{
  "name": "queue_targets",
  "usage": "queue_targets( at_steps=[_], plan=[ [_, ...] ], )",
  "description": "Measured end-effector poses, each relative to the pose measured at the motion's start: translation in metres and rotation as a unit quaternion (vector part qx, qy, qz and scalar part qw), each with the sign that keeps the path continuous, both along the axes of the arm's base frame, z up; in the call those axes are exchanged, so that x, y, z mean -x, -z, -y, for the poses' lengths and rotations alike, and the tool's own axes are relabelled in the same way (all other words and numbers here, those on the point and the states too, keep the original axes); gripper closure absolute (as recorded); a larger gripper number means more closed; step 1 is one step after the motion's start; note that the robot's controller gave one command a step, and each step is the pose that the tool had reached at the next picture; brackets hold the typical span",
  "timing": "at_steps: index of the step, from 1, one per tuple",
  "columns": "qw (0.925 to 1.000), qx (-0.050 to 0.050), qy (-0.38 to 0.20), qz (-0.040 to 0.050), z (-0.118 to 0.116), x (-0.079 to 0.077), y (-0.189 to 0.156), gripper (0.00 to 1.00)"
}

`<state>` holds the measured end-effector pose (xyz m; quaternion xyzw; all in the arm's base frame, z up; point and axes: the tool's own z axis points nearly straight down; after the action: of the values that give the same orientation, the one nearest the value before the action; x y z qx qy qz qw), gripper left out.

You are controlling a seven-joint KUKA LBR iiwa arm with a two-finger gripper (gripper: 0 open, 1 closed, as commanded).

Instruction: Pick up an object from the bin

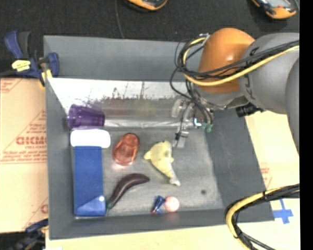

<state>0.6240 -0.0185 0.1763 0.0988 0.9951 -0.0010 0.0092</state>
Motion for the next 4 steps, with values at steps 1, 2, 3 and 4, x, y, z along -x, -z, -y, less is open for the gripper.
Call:
queue_targets(
  at_steps=[1,2,3,4],
  plan=[
    [0.9999,0.000,0.013,-0.0039,-0.034,0.006,0.046,0.00],
    [0.9963,0.000,-0.086,-0.0032,-0.027,0.015,0.086,0.00],
    [1.0000,-0.001,-0.002,-0.0003,-0.019,0.017,0.103,1.00],
    [1.0000,-0.001,-0.002,-0.0003,-0.019,0.017,0.103,1.00]
  ],
)
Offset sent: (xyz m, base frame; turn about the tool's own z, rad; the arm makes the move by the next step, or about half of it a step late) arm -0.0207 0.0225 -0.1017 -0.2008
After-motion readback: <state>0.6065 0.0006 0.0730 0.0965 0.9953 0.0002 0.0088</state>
